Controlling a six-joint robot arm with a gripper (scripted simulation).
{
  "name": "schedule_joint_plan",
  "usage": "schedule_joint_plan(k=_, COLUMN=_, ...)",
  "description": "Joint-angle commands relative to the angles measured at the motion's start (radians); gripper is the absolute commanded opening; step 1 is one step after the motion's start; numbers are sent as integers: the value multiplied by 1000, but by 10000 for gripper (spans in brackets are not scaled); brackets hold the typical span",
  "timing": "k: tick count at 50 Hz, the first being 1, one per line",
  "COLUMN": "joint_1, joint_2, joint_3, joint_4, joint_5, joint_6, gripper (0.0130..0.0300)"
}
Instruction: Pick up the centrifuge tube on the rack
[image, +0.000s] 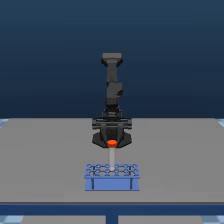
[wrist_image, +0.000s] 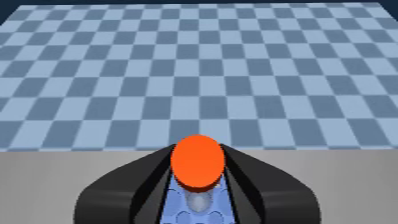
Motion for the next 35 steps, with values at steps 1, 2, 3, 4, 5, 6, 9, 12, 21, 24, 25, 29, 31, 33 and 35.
schedule_joint_plan(k=1, joint_1=0, joint_2=-2, joint_3=-2, joint_4=14, joint_5=4, joint_6=-22, gripper=130)
schedule_joint_plan(k=2, joint_1=0, joint_2=-3, joint_3=-3, joint_4=19, joint_5=6, joint_6=-26, gripper=130)
schedule_joint_plan(k=3, joint_1=0, joint_2=-3, joint_3=-3, joint_4=19, joint_5=6, joint_6=-26, gripper=130)
schedule_joint_plan(k=4, joint_1=0, joint_2=-3, joint_3=-4, joint_4=22, joint_5=8, joint_6=-29, gripper=130)
schedule_joint_plan(k=5, joint_1=0, joint_2=-3, joint_3=-4, joint_4=22, joint_5=8, joint_6=-29, gripper=130)
schedule_joint_plan(k=6, joint_1=0, joint_2=-3, joint_3=-4, joint_4=22, joint_5=8, joint_6=-29, gripper=130)
schedule_joint_plan(k=9, joint_1=0, joint_2=-6, joint_3=-6, joint_4=22, joint_5=12, joint_6=-29, gripper=130)
schedule_joint_plan(k=12, joint_1=0, joint_2=-7, joint_3=-8, joint_4=19, joint_5=15, joint_6=-26, gripper=130)
schedule_joint_plan(k=21, joint_1=0, joint_2=-11, joint_3=-13, joint_4=8, joint_5=25, joint_6=-15, gripper=130)
schedule_joint_plan(k=24, joint_1=0, joint_2=-15, joint_3=-18, joint_4=10, joint_5=33, joint_6=-17, gripper=130)
schedule_joint_plan(k=25, joint_1=0, joint_2=-15, joint_3=-18, joint_4=10, joint_5=33, joint_6=-17, gripper=130)
schedule_joint_plan(k=29, joint_1=0, joint_2=-20, joint_3=-25, joint_4=15, joint_5=45, joint_6=-22, gripper=130)
schedule_joint_plan(k=31, joint_1=0, joint_2=-20, joint_3=-25, joint_4=15, joint_5=45, joint_6=-22, gripper=130)
schedule_joint_plan(k=33, joint_1=0, joint_2=-24, joint_3=-29, joint_4=15, joint_5=53, joint_6=-22, gripper=130)
schedule_joint_plan(k=35, joint_1=0, joint_2=-28, joint_3=-35, joint_4=15, joint_5=63, joint_6=-22, gripper=130)
